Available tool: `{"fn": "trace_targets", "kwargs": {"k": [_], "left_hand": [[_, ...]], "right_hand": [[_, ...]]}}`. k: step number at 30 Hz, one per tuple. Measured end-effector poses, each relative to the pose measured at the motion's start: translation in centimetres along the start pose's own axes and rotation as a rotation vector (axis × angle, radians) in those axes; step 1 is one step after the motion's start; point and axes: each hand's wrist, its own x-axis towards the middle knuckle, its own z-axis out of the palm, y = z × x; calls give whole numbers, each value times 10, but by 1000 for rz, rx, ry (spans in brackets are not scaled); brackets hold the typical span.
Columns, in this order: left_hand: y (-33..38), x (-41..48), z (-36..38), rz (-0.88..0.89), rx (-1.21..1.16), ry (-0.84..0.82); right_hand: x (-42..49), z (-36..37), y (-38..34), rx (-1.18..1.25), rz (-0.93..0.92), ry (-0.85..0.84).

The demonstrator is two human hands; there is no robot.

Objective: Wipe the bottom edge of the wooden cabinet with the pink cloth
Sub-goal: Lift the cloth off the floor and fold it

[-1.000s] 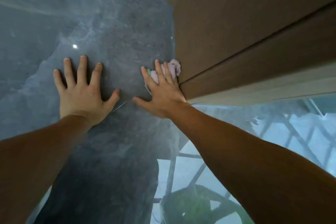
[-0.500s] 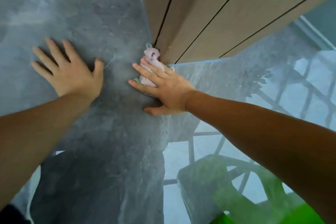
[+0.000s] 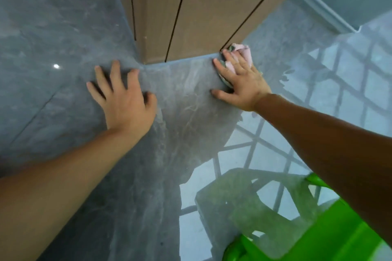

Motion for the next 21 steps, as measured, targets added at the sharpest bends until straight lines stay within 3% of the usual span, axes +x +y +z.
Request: {"fn": "trace_targets", "kwargs": {"k": [3, 6, 9, 11, 14, 18, 21], "left_hand": [[41, -22, 8, 93, -170, -58], [80, -31, 14, 131, -508, -122], [110, -10, 15, -265, -1005, -331], [120, 0, 17, -447, -1168, -529], [123, -6, 4, -453, -1158, -722], [132, -48, -69, -632, -1124, -782], [152, -103, -148, -726, -1037, -826]], "right_hand": [[-3, -1, -29, 220, 82, 67], [-15, -9, -60, 748, 120, 301], [-24, -30, -77, 1551, 414, 522], [-36, -36, -75, 1944, 629, 484], [-63, -42, -78, 2000, 768, 329], [-124, -88, -105, 1996, 901, 180], [-190, -148, -129, 1973, 871, -16]]}}
